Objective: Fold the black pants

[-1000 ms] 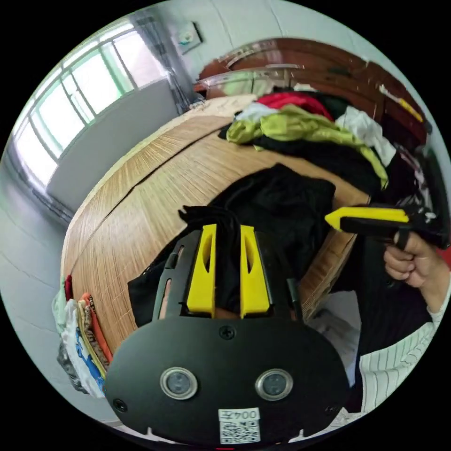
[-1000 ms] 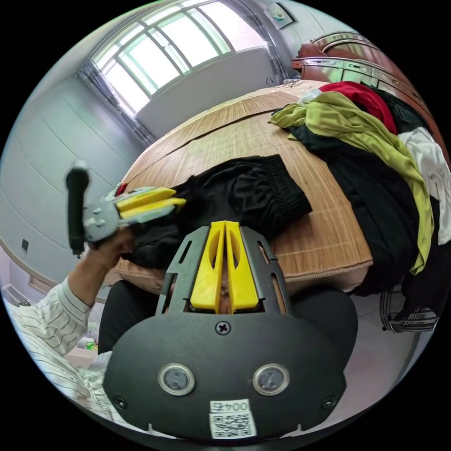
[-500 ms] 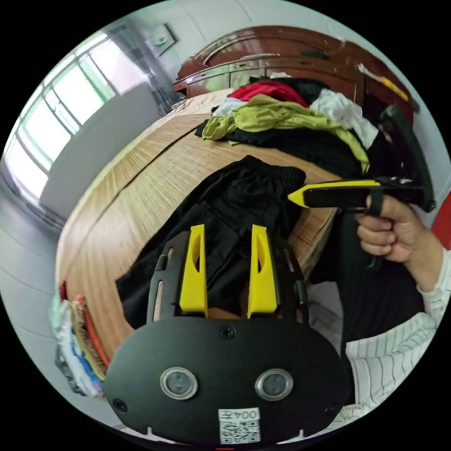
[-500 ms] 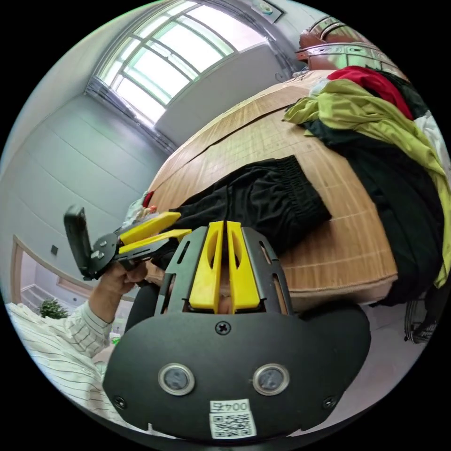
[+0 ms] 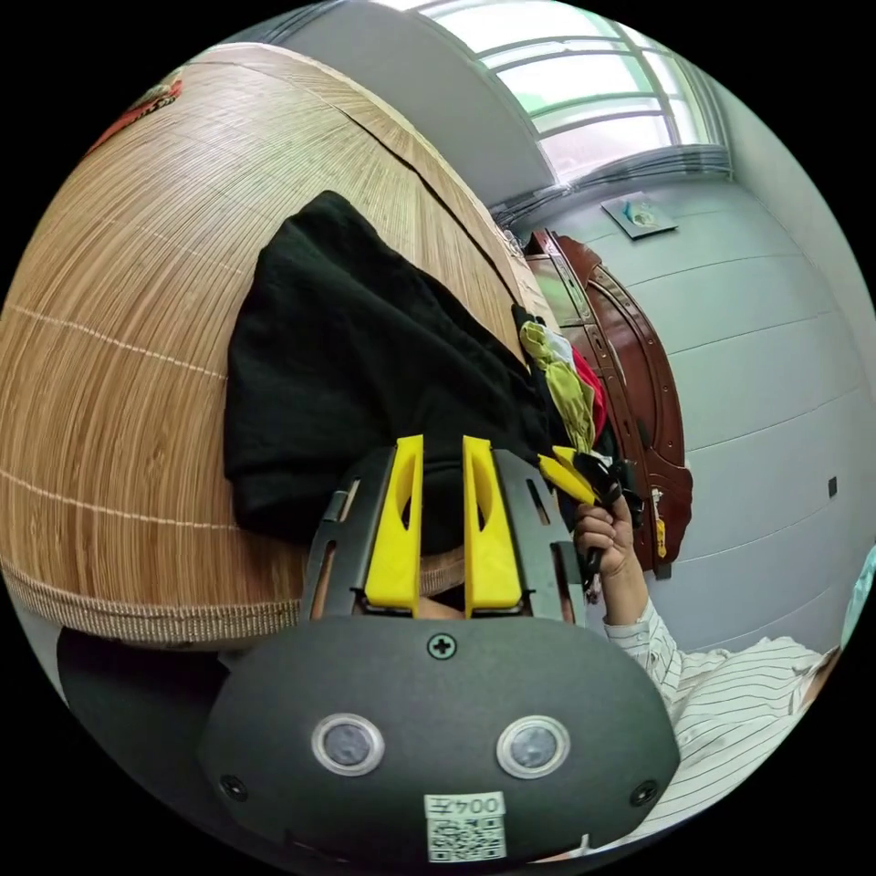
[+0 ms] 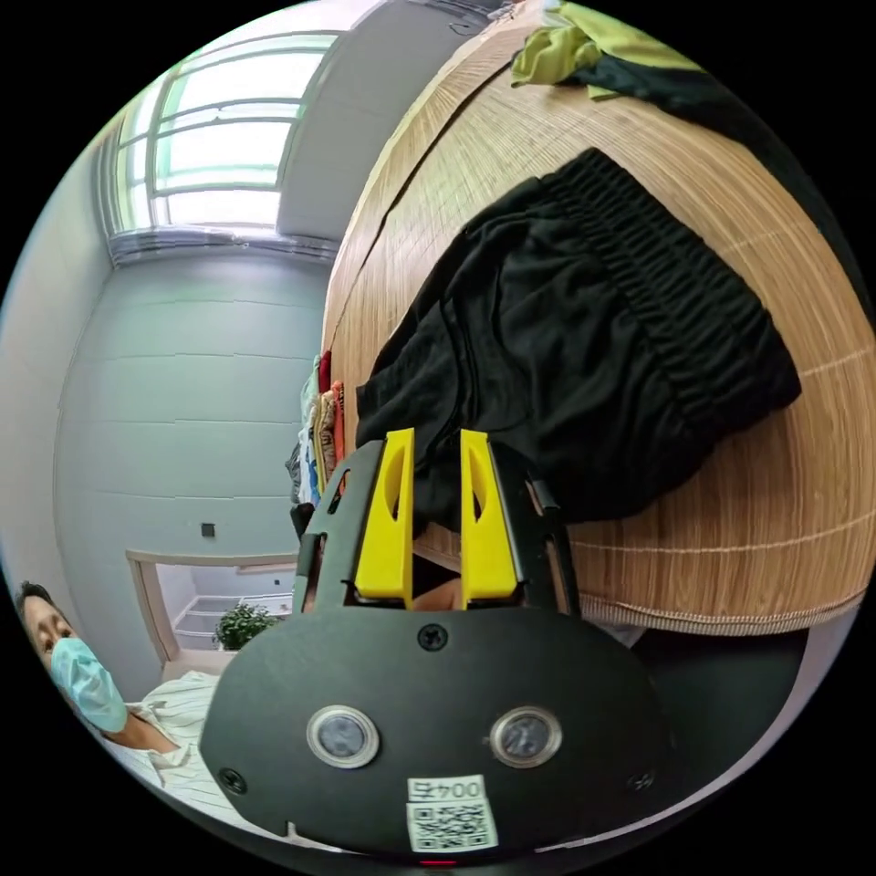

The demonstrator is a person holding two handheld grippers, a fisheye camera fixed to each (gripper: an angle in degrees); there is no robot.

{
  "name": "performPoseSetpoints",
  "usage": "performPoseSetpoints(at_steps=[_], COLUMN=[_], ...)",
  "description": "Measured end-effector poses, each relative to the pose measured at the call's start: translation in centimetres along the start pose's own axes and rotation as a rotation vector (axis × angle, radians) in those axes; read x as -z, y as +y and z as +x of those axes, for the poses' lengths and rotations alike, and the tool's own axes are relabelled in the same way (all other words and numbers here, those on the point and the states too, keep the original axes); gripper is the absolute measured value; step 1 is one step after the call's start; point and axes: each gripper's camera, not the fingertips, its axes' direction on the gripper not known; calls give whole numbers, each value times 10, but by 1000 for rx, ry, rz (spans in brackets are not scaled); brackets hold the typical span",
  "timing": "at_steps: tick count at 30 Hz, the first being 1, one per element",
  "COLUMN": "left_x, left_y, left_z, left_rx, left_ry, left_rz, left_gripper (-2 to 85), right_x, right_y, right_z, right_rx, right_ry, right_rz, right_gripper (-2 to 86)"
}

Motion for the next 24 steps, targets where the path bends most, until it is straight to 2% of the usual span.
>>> performPoseSetpoints(at_steps=[3,6,13,17,21,24], left_x=[5,2,-75,-116,-156,-169], left_y=[2,5,36,49,64,62], left_z=[-3,23,122,149,164,155], left_rx=[-31,-165,-649,-781,-901,-833], left_ry=[44,39,-243,-337,-508,-578], left_rz=[26,31,-123,-178,-214,-203], left_gripper=[79,87,131,140,129,85], right_x=[-1,-4,-15,-10,-7,-5], right_y=[-10,-25,-59,-73,-82,-88], right_z=[15,19,5,-12,-17,-18], right_rx=[-40,-50,-25,19,25,20], right_ry=[-25,-40,81,90,65,36], right_rz=[-26,-57,-156,-159,-163,-165], right_gripper=[91,91,36,30,31,33])
